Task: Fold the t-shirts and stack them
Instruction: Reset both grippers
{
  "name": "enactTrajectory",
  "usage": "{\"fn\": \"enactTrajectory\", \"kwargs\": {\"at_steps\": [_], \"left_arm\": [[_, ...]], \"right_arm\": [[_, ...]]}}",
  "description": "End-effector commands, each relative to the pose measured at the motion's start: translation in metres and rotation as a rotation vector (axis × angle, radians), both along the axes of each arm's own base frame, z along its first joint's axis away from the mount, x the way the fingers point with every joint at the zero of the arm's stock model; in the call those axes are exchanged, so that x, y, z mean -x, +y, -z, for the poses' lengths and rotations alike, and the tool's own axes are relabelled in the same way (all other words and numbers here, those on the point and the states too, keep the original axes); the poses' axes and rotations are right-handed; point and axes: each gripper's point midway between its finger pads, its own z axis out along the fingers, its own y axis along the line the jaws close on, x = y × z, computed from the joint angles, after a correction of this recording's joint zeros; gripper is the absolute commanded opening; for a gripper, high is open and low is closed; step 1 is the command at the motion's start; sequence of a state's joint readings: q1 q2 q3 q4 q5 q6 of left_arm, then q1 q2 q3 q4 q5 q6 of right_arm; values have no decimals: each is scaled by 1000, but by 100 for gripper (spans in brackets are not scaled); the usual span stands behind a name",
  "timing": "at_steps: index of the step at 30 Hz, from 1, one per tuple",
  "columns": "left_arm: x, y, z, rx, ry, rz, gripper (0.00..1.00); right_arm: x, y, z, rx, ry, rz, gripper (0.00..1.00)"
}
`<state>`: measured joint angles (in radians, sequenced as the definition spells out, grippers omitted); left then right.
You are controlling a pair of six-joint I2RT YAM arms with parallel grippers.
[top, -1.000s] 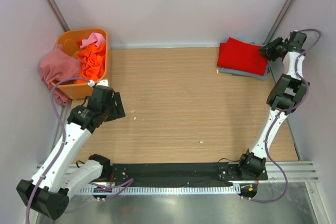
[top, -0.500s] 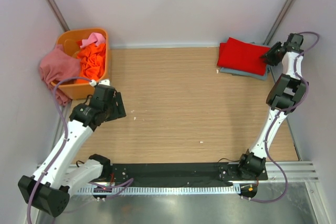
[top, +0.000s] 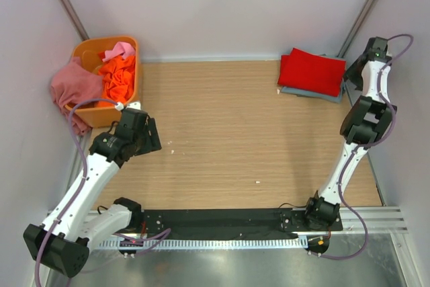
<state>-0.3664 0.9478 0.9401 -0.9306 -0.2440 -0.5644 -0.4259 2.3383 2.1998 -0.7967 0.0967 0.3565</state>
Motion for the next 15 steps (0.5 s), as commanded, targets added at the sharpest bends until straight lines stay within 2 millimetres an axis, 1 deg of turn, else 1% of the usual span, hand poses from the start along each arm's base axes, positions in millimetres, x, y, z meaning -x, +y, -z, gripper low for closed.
{"fn": "enactTrajectory", "kwargs": {"at_steps": [1, 2, 3, 4, 5, 6, 7, 8, 9, 10, 11, 13, 14, 15], "left_arm": [[-7, -1, -8, 4, -53, 3, 70], [-7, -1, -9, 6, -57, 3, 70], [-7, -1, -10, 7, -60, 4, 70], [-7, 0, -10, 6, -62, 2, 70], [-7, -1, -11, 9, -64, 3, 70], [-6, -1, -12, 10, -70, 7, 70], [-6, -1, -13, 10, -71, 5, 70], [-6, -1, -13, 13, -74, 6, 70], [-5, -1, -14, 14, -78, 7, 70], [-5, -1, -16, 17, -85, 7, 70], [-6, -2, -17, 22, -89, 11, 70], [-5, -3, -18, 27, -93, 21, 70], [-6, -3, -19, 29, -98, 21, 70], [-5, -4, -18, 30, -96, 25, 70]], "right_arm": [[39, -43, -170, 281, -230, 218, 57], [45, -38, -183, 295, -243, 218, 59], [49, -29, -196, 303, -260, 210, 60], [64, -19, -230, 322, -315, 210, 61], [71, -9, -229, 304, -313, 196, 62], [80, 1, -239, 294, -339, 181, 62], [81, 17, -247, 277, -379, 150, 63], [97, 45, -249, 225, -418, 88, 64], [99, 64, -250, 190, -457, 37, 64], [98, 98, -248, 148, -493, -39, 66], [109, 131, -247, 112, -556, -123, 67], [117, 184, -240, 92, -581, -250, 69], [122, 233, -214, 67, -541, -365, 70], [134, 247, -215, 87, -550, -380, 71]]}}
